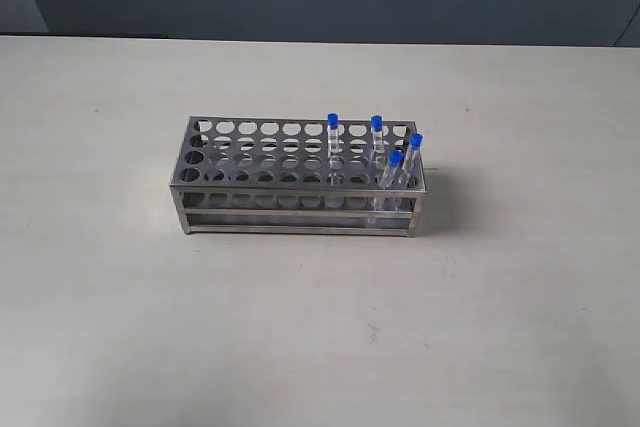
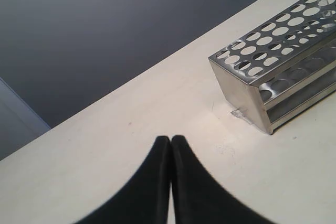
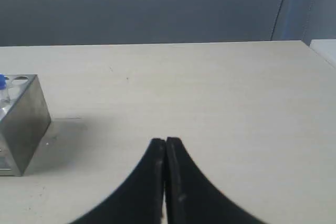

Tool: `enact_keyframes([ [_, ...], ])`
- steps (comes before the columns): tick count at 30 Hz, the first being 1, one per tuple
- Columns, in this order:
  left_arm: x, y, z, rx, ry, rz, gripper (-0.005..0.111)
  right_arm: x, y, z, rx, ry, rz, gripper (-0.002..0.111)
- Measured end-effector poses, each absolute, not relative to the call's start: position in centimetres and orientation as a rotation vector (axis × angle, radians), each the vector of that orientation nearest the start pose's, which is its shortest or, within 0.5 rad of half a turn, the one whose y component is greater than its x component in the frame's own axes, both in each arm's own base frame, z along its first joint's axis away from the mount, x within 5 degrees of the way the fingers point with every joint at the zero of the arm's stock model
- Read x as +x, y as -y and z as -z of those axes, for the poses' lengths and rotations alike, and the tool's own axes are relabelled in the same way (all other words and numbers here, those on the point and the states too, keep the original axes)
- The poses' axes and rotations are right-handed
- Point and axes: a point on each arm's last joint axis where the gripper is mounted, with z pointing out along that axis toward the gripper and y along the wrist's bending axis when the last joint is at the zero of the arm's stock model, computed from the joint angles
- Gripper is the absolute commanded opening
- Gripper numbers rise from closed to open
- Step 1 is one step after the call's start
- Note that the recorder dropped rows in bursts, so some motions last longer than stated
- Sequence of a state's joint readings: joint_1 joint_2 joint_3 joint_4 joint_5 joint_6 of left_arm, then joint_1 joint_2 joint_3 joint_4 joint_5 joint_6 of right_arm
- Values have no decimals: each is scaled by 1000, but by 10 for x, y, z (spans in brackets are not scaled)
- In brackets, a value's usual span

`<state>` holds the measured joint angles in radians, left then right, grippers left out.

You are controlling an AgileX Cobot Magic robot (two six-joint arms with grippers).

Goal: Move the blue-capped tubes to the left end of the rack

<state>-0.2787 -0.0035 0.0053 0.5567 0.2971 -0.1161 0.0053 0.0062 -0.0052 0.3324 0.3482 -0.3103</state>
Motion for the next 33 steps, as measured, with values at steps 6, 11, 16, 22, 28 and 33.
enact_keyframes([
  [6,56,1,-189,489,-1674,-239,1,56,-8,-196,17,-1680,-147,0],
  [11,56,1,-189,489,-1674,-239,1,56,3,-217,376,-1411,-377,0],
  [16,56,1,-189,489,-1674,-239,1,53,17,-227,592,-1215,-446,0],
  [22,56,1,-189,489,-1674,-239,1,50,24,-232,762,-1061,-589,0],
  [28,56,1,-189,489,-1674,-239,1,44,28,-246,826,-860,-743,0],
  [33,56,1,-189,489,-1674,-239,1,27,7,-316,371,-904,-553,0],
])
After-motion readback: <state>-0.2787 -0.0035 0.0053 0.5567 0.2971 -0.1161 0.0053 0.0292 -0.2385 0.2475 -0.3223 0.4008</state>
